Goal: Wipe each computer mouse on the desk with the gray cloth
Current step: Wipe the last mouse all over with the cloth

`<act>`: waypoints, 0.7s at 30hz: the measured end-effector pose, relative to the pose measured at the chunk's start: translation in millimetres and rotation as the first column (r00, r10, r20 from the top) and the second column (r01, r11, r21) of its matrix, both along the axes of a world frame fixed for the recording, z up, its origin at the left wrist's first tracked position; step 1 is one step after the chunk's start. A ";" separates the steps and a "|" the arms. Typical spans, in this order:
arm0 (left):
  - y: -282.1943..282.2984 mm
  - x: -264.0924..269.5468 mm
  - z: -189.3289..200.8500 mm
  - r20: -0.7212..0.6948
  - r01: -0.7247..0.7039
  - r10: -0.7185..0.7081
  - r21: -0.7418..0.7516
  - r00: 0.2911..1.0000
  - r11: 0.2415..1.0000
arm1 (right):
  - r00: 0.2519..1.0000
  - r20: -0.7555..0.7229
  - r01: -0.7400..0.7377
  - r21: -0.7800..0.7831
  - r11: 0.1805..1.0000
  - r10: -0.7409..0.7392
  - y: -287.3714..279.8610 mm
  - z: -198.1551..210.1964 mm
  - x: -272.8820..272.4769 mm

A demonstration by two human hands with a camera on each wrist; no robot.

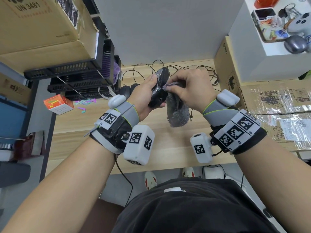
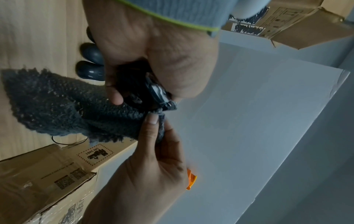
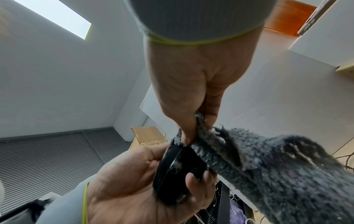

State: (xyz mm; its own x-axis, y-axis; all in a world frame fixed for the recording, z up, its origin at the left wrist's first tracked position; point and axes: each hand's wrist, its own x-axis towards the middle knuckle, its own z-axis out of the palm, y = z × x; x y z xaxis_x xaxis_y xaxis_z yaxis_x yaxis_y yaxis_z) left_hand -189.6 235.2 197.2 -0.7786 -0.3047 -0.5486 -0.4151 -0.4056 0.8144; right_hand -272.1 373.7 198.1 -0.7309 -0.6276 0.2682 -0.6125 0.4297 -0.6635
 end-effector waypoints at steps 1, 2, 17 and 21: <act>-0.1 -0.1 0.5 0.008 -0.006 0.006 0.005 1.000 1.000 | 1.000 -0.002 -0.010 -0.011 1.000 0.010 -1.1 -0.7 1.6; 0.1 -0.5 1.3 0.016 -0.009 0.009 0.007 1.000 1.000 | 1.000 -0.004 -0.022 -0.025 0.999 0.022 -1.9 -1.2 3.3; 5.6 -1.6 9.7 -0.021 -0.027 0.028 0.053 0.999 0.998 | 0.957 0.284 0.114 -0.194 0.974 -0.056 0.7 -15.0 10.0; 7.0 -1.1 9.7 -0.023 -0.006 0.006 -0.003 1.000 1.000 | 0.986 0.167 0.054 -0.206 0.977 -0.019 0.7 -11.2 10.8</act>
State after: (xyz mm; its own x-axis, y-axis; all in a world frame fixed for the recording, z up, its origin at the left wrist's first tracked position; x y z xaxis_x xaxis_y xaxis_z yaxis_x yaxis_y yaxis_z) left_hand -190.7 242.3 206.9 -0.7891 -0.3107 -0.5299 -0.3943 -0.4053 0.8248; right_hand -261.2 374.4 186.9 -0.7970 -0.5423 0.2659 -0.4750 0.2909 -0.8305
